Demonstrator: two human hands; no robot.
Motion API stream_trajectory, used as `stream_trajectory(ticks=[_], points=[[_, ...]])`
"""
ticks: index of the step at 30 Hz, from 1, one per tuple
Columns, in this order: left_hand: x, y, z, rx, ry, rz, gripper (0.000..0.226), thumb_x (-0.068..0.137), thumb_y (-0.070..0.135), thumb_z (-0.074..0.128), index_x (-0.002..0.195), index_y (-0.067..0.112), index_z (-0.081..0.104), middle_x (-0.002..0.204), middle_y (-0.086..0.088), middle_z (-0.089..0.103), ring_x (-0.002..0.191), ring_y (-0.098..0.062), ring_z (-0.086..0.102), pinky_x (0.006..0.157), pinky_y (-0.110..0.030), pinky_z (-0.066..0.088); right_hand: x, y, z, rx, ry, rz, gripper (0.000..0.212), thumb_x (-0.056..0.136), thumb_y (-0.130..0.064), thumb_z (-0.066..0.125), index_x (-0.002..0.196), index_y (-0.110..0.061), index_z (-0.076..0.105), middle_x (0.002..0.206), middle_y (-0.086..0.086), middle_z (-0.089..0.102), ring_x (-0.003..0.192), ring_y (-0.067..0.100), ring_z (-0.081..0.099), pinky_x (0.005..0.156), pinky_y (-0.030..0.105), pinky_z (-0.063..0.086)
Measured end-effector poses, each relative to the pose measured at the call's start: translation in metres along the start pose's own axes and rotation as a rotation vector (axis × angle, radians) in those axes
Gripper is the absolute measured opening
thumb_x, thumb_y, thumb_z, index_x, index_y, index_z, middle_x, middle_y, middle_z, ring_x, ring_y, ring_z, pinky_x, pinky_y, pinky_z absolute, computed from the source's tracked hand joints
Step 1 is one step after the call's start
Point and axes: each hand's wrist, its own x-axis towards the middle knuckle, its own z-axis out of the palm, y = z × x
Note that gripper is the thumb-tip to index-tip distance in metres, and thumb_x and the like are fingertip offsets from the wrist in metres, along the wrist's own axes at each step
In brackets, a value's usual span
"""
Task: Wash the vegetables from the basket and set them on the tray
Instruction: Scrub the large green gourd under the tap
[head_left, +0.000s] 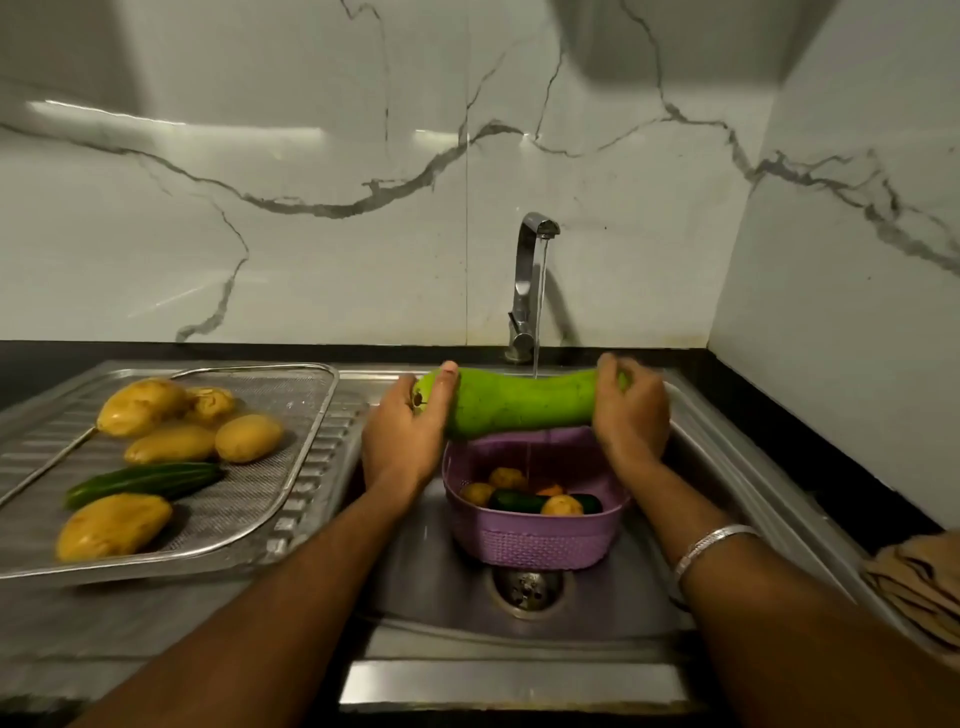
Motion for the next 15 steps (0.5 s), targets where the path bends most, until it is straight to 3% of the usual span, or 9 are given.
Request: stream_trajectory(ticks=[2,3,6,9,12,15], points=[[0.001,-0.007,-0.003,0.054,-0.186,-0.222,0.08,0.071,0.092,0.042,0.093,0.021,0.072,0.089,0.002,0.073,0.086,-0.017,0.068,0.087,-0.04,0.055,0.001,0.016,-0.001,-0.234,-0.23,0.333,0.059,0.091,-0.057,0.054,0.122,-0.008,0.069,0.124,0.019,0.069,0.112,0.039,0.064,0.093,0.042,0.05],[0.0,-0.004,-0.005,0.106,-0.227,-0.219,0.077,0.075,0.09,0.04,0.092,0.022,0.073,0.091,0.001,0.074,0.089,-0.018,0.068,0.089,-0.04,0.055,0.005,0.015,-0.002,-0.234,-0.233,0.376,0.061,0.091,-0.056,0.056,0.123,-0.006,0.069,0.128,0.02,0.067,0.115,0.04,0.063,0.095,0.042,0.049],[0.0,0.016,-0.01,0.33,-0.179,-0.014,0.069,0.091,0.08,0.027,0.102,0.026,0.068,0.097,-0.003,0.072,0.093,-0.024,0.068,0.088,-0.042,0.054,0.016,-0.002,-0.007,-0.086,-0.109,0.35,0.05,0.089,-0.049,0.06,0.107,-0.005,0.073,0.117,0.021,0.07,0.105,0.039,0.064,0.087,0.041,0.049],[-0.003,0.033,-0.018,0.65,-0.069,0.342,0.058,0.098,0.067,0.033,0.14,0.031,0.05,0.133,-0.004,0.057,0.12,-0.024,0.057,0.095,-0.044,0.052,0.015,-0.004,-0.01,-0.097,-0.121,0.396,0.055,0.087,-0.051,0.062,0.114,-0.004,0.071,0.122,0.019,0.068,0.11,0.038,0.063,0.088,0.04,0.048],[-0.012,0.043,-0.016,0.83,-0.262,0.697,0.068,0.089,0.075,0.047,0.143,0.034,0.049,0.131,0.0,0.061,0.118,-0.02,0.057,0.094,-0.04,0.05,0.01,-0.008,-0.01,-0.186,-0.165,0.409,0.065,0.086,-0.053,0.064,0.127,-0.002,0.064,0.134,0.019,0.063,0.122,0.04,0.059,0.099,0.043,0.046],[-0.024,0.04,0.007,1.077,-0.42,0.762,0.083,0.075,0.076,0.064,0.142,0.03,0.047,0.128,0.002,0.062,0.114,-0.024,0.059,0.091,-0.04,0.048,0.01,-0.013,-0.009,-0.18,-0.214,0.395,0.067,0.083,-0.055,0.065,0.127,-0.004,0.064,0.135,0.019,0.062,0.123,0.04,0.058,0.1,0.044,0.045]])
